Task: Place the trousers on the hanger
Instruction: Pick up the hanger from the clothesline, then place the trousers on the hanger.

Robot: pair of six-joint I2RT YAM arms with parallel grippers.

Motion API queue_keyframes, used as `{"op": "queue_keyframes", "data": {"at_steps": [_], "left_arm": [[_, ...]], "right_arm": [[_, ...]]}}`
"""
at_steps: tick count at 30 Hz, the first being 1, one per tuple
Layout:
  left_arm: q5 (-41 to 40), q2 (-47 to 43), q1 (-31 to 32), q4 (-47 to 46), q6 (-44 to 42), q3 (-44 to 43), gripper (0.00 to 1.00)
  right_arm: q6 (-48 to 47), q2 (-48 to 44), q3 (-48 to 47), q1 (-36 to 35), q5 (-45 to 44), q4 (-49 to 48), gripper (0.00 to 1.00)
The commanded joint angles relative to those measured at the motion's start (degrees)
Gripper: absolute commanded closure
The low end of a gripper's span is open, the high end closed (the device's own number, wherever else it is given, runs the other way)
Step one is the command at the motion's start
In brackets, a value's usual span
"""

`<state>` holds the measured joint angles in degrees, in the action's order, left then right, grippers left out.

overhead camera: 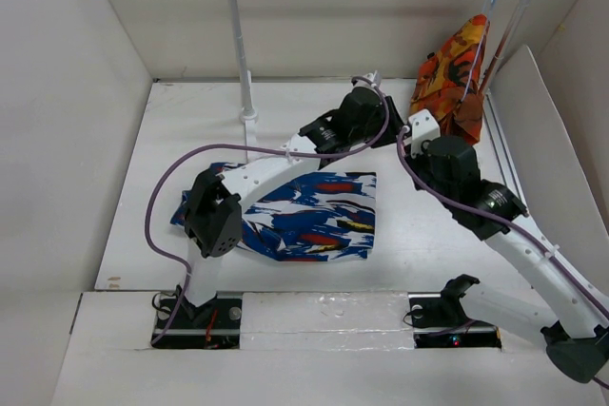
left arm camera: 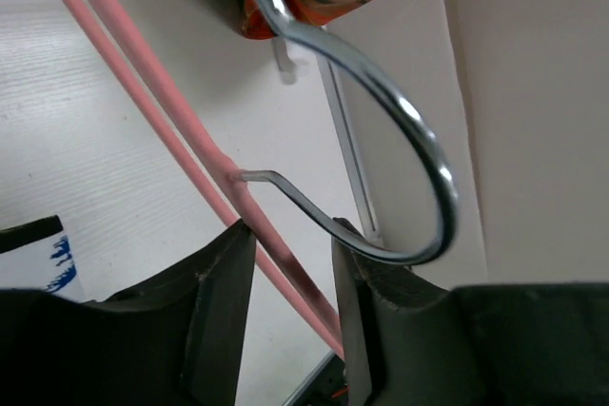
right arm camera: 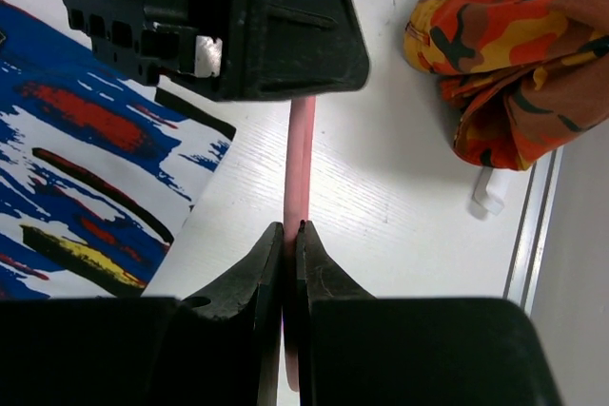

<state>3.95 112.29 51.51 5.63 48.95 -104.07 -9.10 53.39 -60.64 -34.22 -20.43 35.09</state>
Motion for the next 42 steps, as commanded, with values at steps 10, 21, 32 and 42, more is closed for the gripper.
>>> {"op": "queue_keyframes", "data": {"at_steps": [10, 21, 32, 42], "left_arm": [[1.7, -3.4, -0.7, -4.4, 1.9, 5.1, 1.0], [5.2, -14.7, -0.7, -29.1, 12.7, 37.8, 1.0], [5.0, -13.9, 1.6, -41.0, 16.8, 50.5, 1.0], [3.7, -9.4, 2.1, -39.7, 16.0, 51.0, 1.0]], "right_arm": [[0.9, -3.0, 0.0, -0.8, 2.7, -0.6, 0.44], [2.7, -5.3, -0.4, 4.9, 22.8, 9.8, 0.84], [9.0, -0.8, 18.1, 8.1, 34.3, -14.4, 1.0], [16.0, 6.8, 23.0, 7.0, 30.9, -24.4, 0.8]]}}
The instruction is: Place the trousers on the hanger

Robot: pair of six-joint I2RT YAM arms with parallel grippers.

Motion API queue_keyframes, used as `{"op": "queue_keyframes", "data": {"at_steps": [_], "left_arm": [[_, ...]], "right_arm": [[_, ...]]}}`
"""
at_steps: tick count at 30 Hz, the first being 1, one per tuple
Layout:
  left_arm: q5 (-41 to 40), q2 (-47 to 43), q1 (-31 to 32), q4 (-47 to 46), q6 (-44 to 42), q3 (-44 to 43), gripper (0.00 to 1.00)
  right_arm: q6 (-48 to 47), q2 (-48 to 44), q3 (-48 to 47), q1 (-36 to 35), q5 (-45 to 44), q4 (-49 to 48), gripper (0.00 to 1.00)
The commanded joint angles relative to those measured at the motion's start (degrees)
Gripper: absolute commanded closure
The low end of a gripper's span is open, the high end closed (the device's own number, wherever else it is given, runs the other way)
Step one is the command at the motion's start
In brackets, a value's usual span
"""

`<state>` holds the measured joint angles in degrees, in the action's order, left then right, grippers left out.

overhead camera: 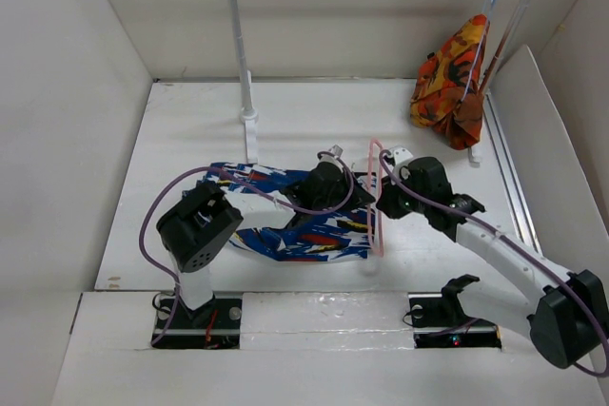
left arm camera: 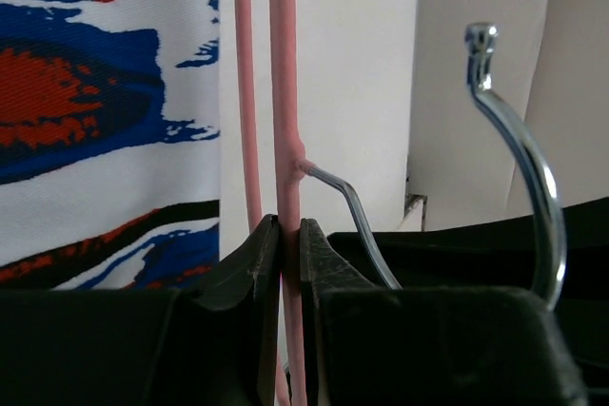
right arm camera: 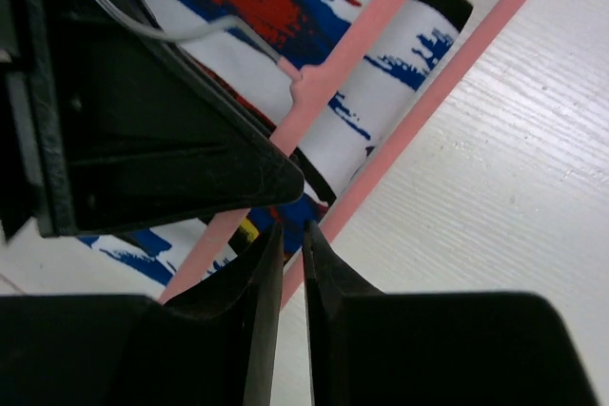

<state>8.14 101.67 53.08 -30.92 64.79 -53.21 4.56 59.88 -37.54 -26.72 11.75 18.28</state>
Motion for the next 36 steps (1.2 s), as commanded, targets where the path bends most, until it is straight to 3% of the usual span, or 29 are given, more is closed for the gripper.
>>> {"op": "queue_keyframes", "data": {"at_steps": [1, 10, 15, 20, 30, 36], "left_arm": [[-0.6, 1.7, 0.5, -3.4, 0.4, 0.4, 1.0], [-2.8, 2.3, 1.6, -2.4, 2.6, 3.5, 1.0], [-2.7, 2.7, 2.3, -3.4, 3.3, 4.3, 1.0], [-3.1, 2.6, 2.8, -2.8, 3.4, 4.3, 1.0], [-4.6, 2.0, 2.8, -2.4, 3.9, 5.6, 1.0], [-6.3, 2.1, 2.8, -0.4, 2.5, 5.4, 1.0]], "right_arm": [[2.8, 1.2, -0.1, -1.0, -2.0, -7.3, 0.8], [6.0, 4.6, 3.8, -1.1, -4.8, -12.5, 0.8], [5.9, 7.6, 2.7, -0.5, -6.7, -13.6, 0.62], [6.4, 11.7, 1.7, -0.5, -6.2, -16.4, 0.55], [9.6, 18.8, 2.7, -0.5, -4.0, -23.4, 0.55], [11.5, 20.2, 4.5, 1.3, 1.2, -28.7, 0.78]]}}
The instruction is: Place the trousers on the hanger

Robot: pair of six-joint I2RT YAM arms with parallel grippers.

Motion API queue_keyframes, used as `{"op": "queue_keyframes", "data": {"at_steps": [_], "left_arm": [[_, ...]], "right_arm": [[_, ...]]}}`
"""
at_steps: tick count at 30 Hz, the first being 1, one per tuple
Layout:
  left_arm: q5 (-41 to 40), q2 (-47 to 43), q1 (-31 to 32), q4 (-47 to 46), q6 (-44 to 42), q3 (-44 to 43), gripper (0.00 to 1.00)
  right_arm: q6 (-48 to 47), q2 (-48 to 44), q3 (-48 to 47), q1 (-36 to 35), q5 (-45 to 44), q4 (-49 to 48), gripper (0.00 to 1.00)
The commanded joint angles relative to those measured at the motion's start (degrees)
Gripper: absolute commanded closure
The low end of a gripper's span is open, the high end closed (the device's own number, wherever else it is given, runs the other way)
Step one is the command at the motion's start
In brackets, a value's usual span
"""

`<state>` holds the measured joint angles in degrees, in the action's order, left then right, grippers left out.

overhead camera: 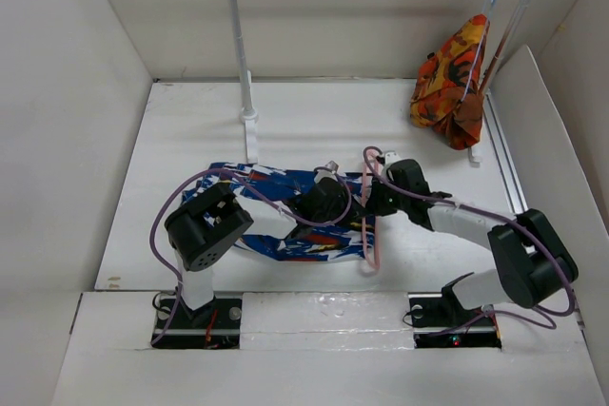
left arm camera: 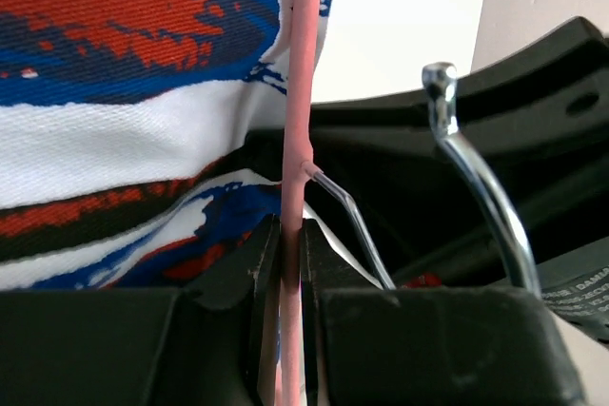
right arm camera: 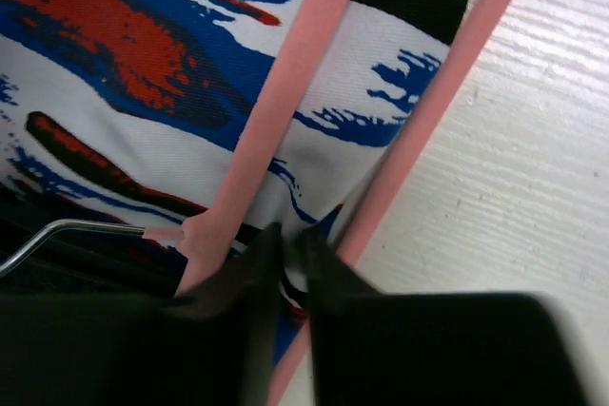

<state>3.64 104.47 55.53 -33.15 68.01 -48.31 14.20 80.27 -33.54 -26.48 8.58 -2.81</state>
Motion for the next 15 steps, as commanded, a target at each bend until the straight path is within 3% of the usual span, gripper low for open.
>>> {"op": "queue_keyframes", "data": {"at_steps": [1, 3, 6, 10, 15], "left_arm": [[-2.1, -0.6, 0.4, 2.5, -0.9, 0.4, 1.0], [-2.7, -0.9, 0.4, 3.0, -1.6, 0.2, 1.0], [-3.1, -1.4, 0.4, 4.8, -3.0, -0.3, 1.0], [-6.8, -2.3, 0.4, 9.0, -5.3, -1.2, 1.0], [-8.5, -3.7, -1.2, 11.3, -7.1, -0.6, 1.0]], "right_arm": [[1.7, -0.1, 0.5, 1.1, 4.9, -7.7, 0.89], [1.2, -0.6, 0.4, 2.0, 6.5, -7.7, 1.0], [-0.2, -3.1, -0.3, 5.0, 7.2, -5.1, 1.0], [-6.0, -11.5, -4.0, 9.4, 5.4, 5.6, 1.0], [-11.6, -13.7, -7.9, 18.6, 6.6, 13.5, 1.0]]}}
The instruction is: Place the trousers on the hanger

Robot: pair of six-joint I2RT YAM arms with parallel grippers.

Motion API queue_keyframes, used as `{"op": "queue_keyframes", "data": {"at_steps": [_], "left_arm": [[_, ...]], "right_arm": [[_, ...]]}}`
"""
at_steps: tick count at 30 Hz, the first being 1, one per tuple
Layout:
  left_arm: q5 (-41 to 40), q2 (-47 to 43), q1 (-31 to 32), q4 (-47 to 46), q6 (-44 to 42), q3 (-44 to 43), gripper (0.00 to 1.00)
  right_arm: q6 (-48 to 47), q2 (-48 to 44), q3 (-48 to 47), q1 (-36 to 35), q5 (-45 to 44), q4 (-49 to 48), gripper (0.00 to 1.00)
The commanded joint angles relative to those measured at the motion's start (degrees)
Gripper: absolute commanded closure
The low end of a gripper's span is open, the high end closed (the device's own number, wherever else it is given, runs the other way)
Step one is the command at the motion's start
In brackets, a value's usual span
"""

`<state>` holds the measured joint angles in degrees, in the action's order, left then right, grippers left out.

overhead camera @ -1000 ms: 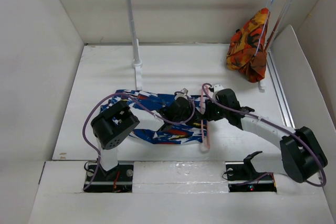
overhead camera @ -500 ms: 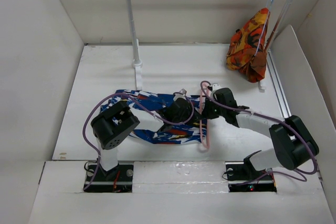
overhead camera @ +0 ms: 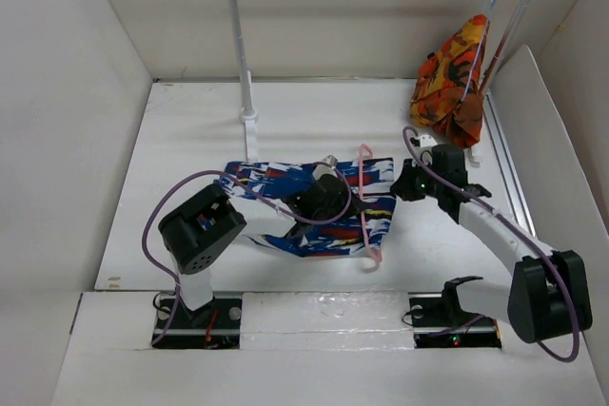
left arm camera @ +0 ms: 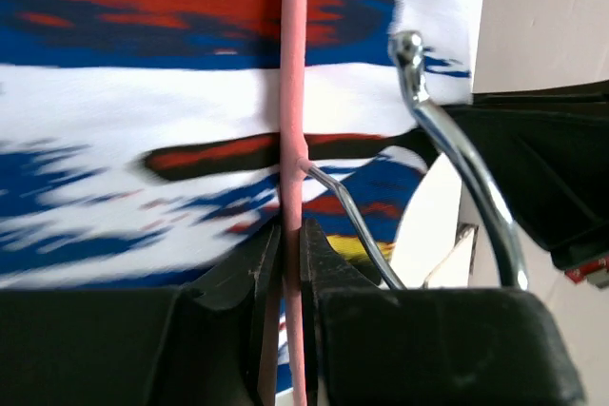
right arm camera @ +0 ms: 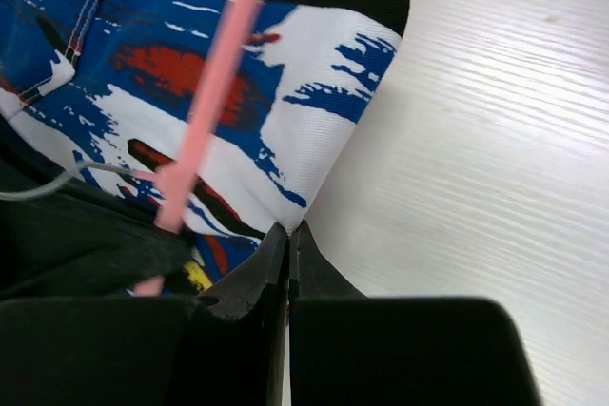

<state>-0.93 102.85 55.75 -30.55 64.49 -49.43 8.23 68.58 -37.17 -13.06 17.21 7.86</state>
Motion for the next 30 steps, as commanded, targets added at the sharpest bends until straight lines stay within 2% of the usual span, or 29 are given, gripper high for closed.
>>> {"op": "queue_keyframes", "data": {"at_steps": [1, 8, 9, 10, 11, 13, 16, 20, 26, 28, 29, 30], "left_arm": [[-4.3, -2.7, -2.0, 9.6, -4.0, 0.4, 1.0], [-6.6, -4.5, -2.0, 13.0, -7.9, 0.7, 1.0], [-6.5, -4.4, -2.0, 13.1, -8.1, 0.9, 1.0], [-6.4, -4.0, -2.0, 13.4, -8.0, 1.1, 1.0], [-5.9, -3.8, -2.0, 13.1, -8.0, 1.1, 1.0], [-5.7, -3.3, -1.5, 12.6, -7.8, 0.8, 1.0], [-6.3, -3.0, -1.0, 13.8, -7.7, -0.7, 1.0], [-8.2, -3.8, -1.0, 15.4, -8.9, -1.5, 1.0], [-8.7, -4.2, -1.0, 15.8, -9.3, -1.5, 1.0], [-9.4, -4.1, -1.0, 16.2, -9.7, -1.6, 1.0], [-9.5, -4.4, -1.0, 16.3, -9.8, -1.6, 1.0], [-10.1, -4.5, -1.0, 16.6, -9.9, -1.5, 1.0]], "right_arm": [[-6.9, -2.0, -4.3, 6.5, -2.0, 4.1, 1.0], [-11.0, -1.3, -4.1, 16.3, -0.4, 4.8, 1.0], [-11.3, -0.4, -4.1, 17.2, 2.5, 4.2, 0.97], [-11.3, 0.5, -4.2, 17.7, 5.0, 1.7, 0.62], [-11.7, 1.5, -5.3, 17.7, 6.8, 1.8, 0.48], [-13.4, 4.2, -6.6, 14.4, 9.2, 5.0, 0.28], [-14.0, 2.0, -5.5, 11.6, 7.5, 9.2, 0.18], [-10.0, -4.3, 5.3, 11.6, 9.5, 10.3, 0.14], [-6.4, -9.8, 10.6, 11.6, 3.5, 10.5, 0.11], [-5.8, -9.7, 12.0, 12.1, 4.9, 8.5, 0.11], [-5.7, -8.1, 12.6, 12.1, 9.0, 6.7, 0.11], [-5.2, -7.0, 12.9, 12.1, 10.7, 4.0, 0.14]]}}
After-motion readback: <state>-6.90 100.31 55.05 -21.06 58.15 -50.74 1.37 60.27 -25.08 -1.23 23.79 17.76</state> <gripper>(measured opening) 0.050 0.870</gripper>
